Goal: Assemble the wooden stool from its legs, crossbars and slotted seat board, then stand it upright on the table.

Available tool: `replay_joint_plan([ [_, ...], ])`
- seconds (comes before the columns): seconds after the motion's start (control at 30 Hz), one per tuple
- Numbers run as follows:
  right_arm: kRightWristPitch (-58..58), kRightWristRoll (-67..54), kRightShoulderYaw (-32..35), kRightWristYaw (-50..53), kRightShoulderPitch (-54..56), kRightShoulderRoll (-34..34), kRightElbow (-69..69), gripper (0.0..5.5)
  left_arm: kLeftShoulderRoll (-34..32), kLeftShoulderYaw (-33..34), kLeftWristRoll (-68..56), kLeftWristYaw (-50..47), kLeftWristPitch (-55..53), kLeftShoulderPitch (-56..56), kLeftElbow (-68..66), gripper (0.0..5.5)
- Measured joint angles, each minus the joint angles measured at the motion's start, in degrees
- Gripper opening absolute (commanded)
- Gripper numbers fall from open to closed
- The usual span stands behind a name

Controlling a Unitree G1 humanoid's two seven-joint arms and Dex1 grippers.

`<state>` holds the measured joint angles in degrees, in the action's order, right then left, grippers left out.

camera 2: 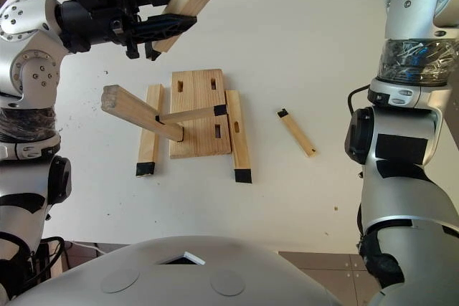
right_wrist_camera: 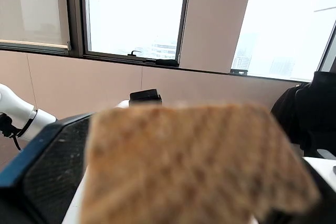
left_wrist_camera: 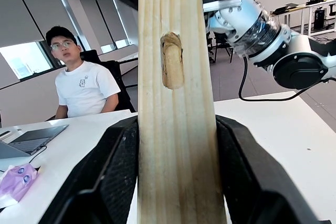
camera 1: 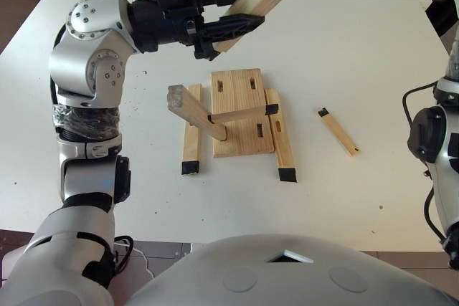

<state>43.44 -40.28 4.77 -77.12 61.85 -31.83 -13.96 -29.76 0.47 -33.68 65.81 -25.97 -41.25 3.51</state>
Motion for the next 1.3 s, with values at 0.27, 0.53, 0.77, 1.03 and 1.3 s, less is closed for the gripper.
replay_joint_plan([
  [0.27,1.2,0.0,-1.2,1.1,-0.6,0.2,0.7,2.55,0.1,0.0,-0.2,-0.8,-0.2,1.6,2.2,2.06],
  [0.53,1.9,-1.0,-1.4,0.4,-1.0,0.1,1.6,2.10,0.1,0.8,-2.8,-0.7,-1.9,2.3,2.5,2.06],
  [0.77,2.0,-2.4,-0.7,0.6,-1.3,0.1,2.3,2.10,0.5,2.1,-6.3,0.2,-3.2,2.4,1.5,2.05],
  [1.03,1.7,-2.0,-0.1,5.0,-2.4,0.9,1.7,2.10,1.4,1.6,-2.8,-3.5,0.3,2.6,0.0,3.12],
  [1.3,-3.0,1.4,1.4,9.7,-2.7,0.9,-3.4,2.09,0.9,2.6,1.6,-7.0,4.6,7.1,-0.7,3.30],
])
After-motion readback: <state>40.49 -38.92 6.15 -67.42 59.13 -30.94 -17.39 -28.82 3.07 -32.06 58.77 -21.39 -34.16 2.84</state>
